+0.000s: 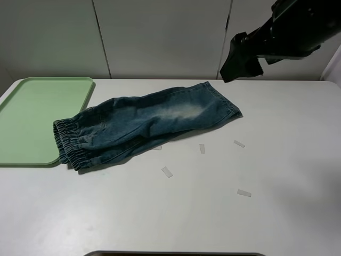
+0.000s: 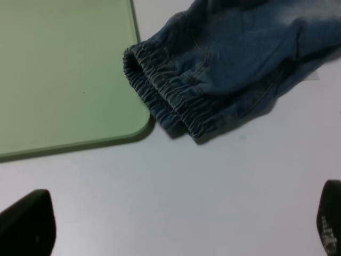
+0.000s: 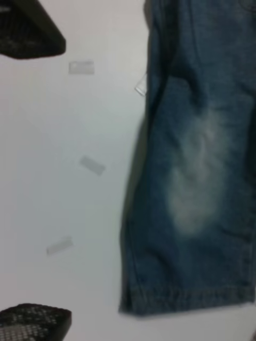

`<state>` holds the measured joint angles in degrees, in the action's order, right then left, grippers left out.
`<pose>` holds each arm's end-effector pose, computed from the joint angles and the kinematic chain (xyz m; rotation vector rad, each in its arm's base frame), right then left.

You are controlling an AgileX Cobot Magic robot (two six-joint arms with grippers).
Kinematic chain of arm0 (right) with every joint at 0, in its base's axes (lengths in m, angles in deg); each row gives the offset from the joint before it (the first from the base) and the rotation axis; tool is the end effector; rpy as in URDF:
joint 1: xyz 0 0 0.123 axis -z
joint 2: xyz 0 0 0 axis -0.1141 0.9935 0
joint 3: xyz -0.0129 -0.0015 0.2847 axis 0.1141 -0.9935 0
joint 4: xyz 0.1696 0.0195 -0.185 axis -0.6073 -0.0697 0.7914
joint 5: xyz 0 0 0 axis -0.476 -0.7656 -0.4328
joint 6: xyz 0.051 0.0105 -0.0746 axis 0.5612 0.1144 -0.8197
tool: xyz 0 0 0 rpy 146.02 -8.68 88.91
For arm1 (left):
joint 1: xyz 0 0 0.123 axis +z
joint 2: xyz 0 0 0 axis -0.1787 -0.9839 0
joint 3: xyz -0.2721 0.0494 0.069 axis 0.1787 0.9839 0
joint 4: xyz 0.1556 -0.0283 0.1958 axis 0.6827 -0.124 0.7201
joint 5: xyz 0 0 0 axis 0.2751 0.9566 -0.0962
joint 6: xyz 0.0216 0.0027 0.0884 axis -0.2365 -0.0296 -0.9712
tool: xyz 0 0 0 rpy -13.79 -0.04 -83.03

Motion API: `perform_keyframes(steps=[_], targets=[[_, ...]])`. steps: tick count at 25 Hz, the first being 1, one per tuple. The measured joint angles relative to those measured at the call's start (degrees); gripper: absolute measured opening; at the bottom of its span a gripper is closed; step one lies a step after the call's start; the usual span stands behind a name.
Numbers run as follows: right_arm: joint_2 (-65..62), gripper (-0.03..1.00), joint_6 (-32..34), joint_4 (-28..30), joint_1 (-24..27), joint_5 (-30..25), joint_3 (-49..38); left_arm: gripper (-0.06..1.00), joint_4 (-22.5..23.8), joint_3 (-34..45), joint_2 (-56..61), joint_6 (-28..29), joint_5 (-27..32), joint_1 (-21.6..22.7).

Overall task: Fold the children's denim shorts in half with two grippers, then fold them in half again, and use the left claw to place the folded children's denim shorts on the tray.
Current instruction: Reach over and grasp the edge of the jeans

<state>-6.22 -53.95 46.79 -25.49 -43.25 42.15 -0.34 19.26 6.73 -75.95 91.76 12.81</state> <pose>0.2255 0.1388 0.3384 -0.6521 2.3902 0.2223 -0.0049 -0.0117 0.2749 0.1318 2.0334 -0.0413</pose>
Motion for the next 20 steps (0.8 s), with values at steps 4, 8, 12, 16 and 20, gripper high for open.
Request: perform_keyframes(steps=[4, 8, 12, 16, 20], targets=[[7.1, 0.69, -11.5, -13.3, 7.6, 0.7, 1.3, 0.98, 0.0, 0.0, 0.0, 0.0, 0.0, 0.0], [16.3, 0.69, -17.9, -20.6, 14.5, -0.1, 6.4, 0.98, 0.0, 0.0, 0.0, 0.0, 0.0, 0.0], [24.8, 0.69, -19.2, -22.0, 19.2, -3.2, 14.7, 0.98, 0.0, 0.0, 0.0, 0.0, 0.0, 0.0], [34.0, 0.69, -19.4, -22.0, 22.7, -5.1, 23.3, 0.98, 0.0, 0.0, 0.0, 0.0, 0.0, 0.0], [43.9, 0.69, -19.4, -21.5, 25.0, -7.2, 32.0, 0.98, 0.0, 0.0, 0.0, 0.0, 0.0, 0.0]])
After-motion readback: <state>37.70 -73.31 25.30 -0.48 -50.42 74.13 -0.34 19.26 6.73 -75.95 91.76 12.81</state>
